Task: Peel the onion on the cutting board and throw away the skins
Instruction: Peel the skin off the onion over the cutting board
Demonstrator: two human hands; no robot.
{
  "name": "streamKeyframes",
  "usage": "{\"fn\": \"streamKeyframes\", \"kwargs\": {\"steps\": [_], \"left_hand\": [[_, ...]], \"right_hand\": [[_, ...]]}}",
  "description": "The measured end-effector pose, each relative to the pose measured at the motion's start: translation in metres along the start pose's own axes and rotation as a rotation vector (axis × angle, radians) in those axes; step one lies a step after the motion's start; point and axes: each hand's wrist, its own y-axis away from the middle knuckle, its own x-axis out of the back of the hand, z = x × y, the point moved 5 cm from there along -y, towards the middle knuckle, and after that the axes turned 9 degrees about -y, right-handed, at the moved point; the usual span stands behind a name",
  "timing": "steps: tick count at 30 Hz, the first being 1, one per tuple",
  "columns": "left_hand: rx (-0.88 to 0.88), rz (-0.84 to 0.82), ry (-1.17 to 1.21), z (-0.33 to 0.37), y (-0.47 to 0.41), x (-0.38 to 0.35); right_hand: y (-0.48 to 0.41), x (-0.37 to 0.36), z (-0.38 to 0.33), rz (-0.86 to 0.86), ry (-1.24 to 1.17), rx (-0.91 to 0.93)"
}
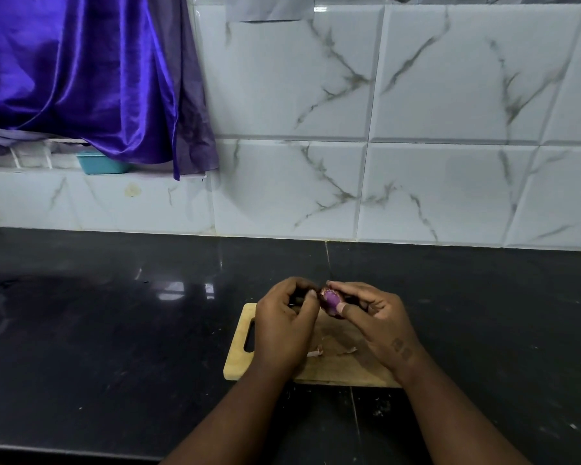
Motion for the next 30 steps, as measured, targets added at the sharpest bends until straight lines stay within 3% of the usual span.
{"fn": "streamKeyframes", "kwargs": {"steps": [8,18,26,30], "left_hand": [[-0.08,-0.025,-0.031,0.001,-0.002,-0.002],[0.029,-0.009,-0.058,-0.012,-0.004,-0.005],[0.098,-0.045,-0.326,-0.015,-0.003,-0.003],[0.034,-0.117,-0.363,-0.012,0.0,-0.006]], "right_hand": [[0.001,0.001,-0.001,-0.022,0.042,0.028],[0.001,0.005,0.001,-0.014,0.003,0.018],[-0.001,0.012,0.004,0.077,-0.191,-0.048],[-0.001,0.012,0.006,0.088,-0.192,-0.083]]}}
